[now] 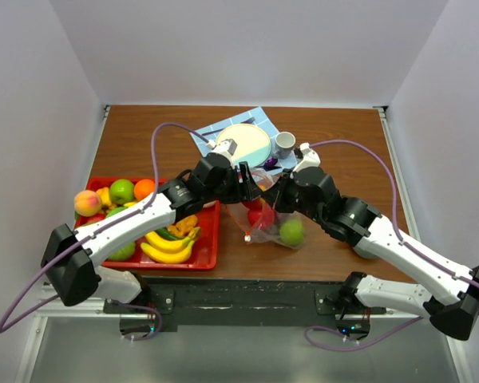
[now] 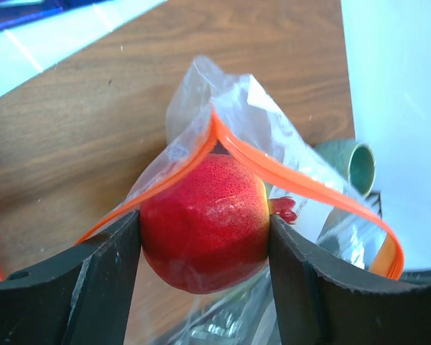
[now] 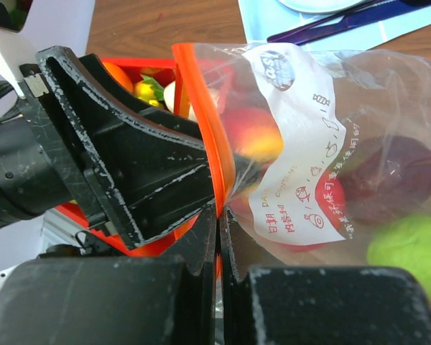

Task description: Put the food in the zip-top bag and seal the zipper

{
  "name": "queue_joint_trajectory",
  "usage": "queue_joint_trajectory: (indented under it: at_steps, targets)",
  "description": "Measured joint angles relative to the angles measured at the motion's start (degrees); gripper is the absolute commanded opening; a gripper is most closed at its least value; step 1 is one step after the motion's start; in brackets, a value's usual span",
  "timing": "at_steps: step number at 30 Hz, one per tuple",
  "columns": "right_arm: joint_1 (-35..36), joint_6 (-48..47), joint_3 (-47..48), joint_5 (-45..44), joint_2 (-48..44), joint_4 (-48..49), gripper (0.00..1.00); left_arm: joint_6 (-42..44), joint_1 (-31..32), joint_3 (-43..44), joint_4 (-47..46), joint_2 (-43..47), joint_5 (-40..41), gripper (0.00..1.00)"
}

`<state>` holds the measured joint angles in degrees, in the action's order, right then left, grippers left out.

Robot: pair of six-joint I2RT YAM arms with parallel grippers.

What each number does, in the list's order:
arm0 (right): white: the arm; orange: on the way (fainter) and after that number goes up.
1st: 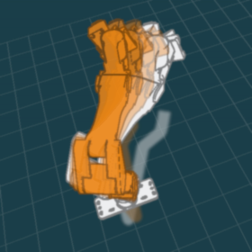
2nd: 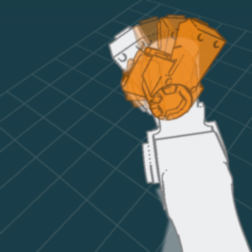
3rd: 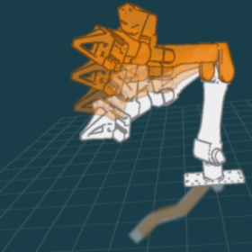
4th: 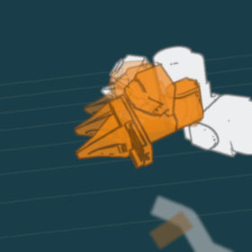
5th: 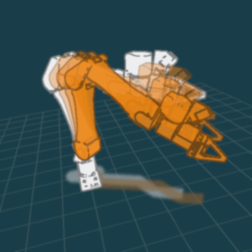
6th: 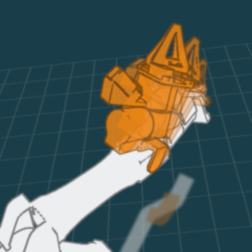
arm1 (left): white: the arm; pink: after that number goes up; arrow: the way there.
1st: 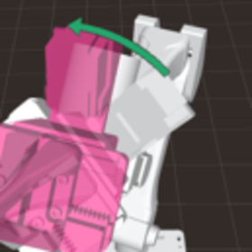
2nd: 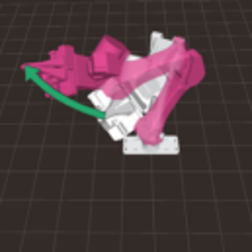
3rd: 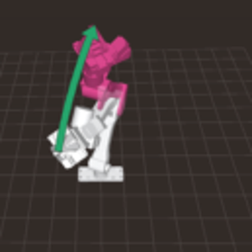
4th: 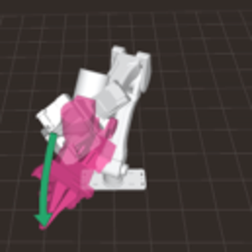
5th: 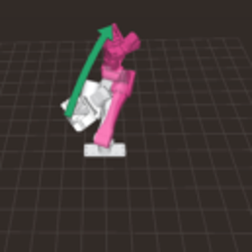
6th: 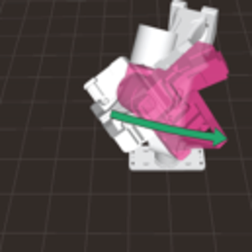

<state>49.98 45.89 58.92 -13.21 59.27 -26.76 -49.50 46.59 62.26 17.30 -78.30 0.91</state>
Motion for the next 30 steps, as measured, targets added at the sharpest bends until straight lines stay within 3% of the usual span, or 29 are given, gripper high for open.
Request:
queue_joint_trajectory:
  at_steps: [2, 7, 17, 25, 30]
  targets:
    - [0.0, 0.24, 0.0, -0.26, -0.52, -0.5, 0.0, -0.94, 0.94, 0.35, -0.92, -0.39, 2.19, 0.59]
    - [0.0, 0.63, 0.0, -0.7, -1.49, -1.79, 0.0, -1.07, 2.36, 1.62, -2.21, -1.92, 4.92, 0.78]
    - [0.0, 0.59, 0.0, -0.92, -1.68, -3.04, 0.0, 1.01, 3.37, 3.15, -2.75, -2.47, 4.81, 0.85]
    - [0.0, -0.13, 1.14, -2.75, -1.55, -4.37, 0.0, 3.19, 3.37, 3.21, -0.83, -0.9, 3.67, 0.8]
    - [-0.02, -2.56, 4.35, -7.06, -1.62, -6.86, 0.0, 3.69, 3.39, 3.19, 2.99, 4.76, 3.17, 0.82]
